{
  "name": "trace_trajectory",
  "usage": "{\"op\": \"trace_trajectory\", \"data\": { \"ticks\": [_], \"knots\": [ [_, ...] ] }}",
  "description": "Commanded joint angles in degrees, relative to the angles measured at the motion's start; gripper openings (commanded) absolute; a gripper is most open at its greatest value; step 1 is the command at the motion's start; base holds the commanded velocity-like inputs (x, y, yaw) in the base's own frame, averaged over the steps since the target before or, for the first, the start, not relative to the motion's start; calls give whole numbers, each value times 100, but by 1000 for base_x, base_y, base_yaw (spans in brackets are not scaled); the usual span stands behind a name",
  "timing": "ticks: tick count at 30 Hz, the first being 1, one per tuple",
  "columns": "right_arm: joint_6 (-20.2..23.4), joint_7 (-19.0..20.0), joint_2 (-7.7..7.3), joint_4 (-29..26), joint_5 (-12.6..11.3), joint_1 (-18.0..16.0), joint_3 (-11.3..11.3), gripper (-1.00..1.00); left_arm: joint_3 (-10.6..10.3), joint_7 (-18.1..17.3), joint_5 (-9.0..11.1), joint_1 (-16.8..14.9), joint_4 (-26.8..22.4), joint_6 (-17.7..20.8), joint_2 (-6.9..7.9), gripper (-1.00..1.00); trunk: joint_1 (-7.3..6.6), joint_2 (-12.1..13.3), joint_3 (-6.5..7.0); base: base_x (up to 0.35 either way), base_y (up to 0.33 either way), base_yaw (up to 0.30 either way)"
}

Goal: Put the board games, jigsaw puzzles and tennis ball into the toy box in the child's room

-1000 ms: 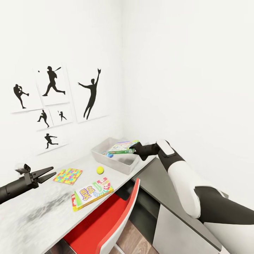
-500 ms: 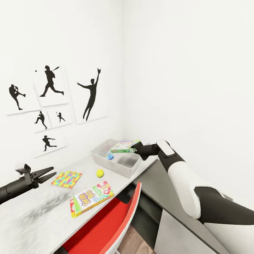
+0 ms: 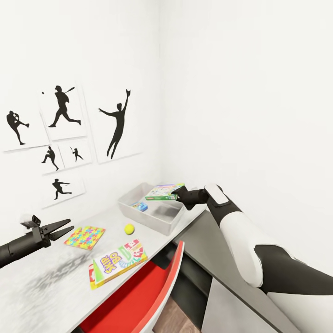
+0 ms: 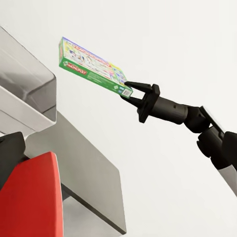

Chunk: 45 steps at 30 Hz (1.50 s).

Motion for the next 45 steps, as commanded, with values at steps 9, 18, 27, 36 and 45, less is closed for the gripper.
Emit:
{"op": "trace_trajectory", "data": {
  "ticks": [9, 18, 27, 36, 45],
  "knots": [
    [15, -44, 1, -30, -48, 9, -45, -100, 0, -19, 0, -3, 0, 60, 1, 100, 3, -8, -7, 2, -2, 0],
    [13, -43, 0, -59, -48, 19, -42, -100, 2, -7, 6, 20, 1, 55, 1, 100, 3, -8, -7, 54, 20, 0],
    [13, -43, 9, -61, -41, 21, -3, -100, 2, 15, 16, 23, 1, 44, -2, 100, 3, -8, -7, 36, 18, 0],
    [13, -42, 9, -72, -42, 22, 5, -100, 2, 36, 15, 23, 40, 43, -57, 100, 3, -8, -7, 1, -18, 1],
    [13, -36, 12, -76, -42, 28, 9, -100, 6, 36, 18, 23, 44, 43, -61, 100, 3, -8, -7, 0, -29, 31]
  ]
}}
